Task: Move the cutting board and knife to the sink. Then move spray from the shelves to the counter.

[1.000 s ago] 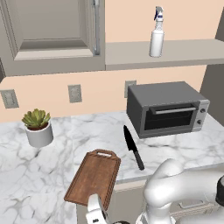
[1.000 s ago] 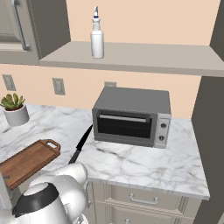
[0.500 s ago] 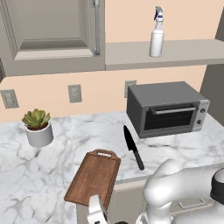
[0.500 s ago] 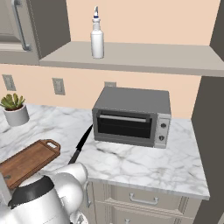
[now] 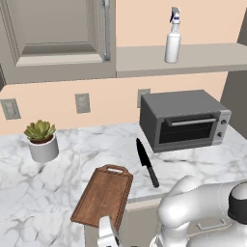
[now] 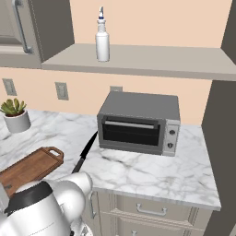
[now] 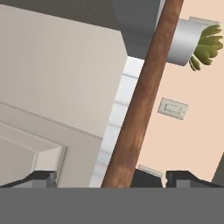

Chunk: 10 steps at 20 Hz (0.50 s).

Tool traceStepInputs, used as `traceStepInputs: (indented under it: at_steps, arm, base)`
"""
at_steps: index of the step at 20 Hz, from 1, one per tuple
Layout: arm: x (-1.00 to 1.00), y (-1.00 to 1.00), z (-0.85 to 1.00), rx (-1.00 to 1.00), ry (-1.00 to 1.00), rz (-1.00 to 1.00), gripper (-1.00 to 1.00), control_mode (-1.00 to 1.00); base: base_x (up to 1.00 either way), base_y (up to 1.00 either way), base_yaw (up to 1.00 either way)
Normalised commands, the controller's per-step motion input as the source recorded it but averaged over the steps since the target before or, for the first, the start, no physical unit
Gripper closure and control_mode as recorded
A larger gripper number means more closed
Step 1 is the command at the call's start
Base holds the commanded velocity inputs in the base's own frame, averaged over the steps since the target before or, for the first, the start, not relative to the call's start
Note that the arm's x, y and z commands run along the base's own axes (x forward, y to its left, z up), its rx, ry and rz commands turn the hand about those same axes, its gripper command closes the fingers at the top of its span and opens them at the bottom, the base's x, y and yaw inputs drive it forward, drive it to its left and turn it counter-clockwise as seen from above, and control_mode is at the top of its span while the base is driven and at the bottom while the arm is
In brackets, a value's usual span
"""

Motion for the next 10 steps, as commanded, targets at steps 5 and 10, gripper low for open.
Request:
traceStepInputs:
  at_steps: [5,10]
  arm:
    - [0.04,0.00,0.03,0.00,-0.05,0.00,1.00,-1.00]
    - [0.02,0.00,0.13,0.02,-0.03,0.00,1.00,-1.00]
  base:
    - [0.00,0.00,0.00]
    - [0.00,0.00,0.00]
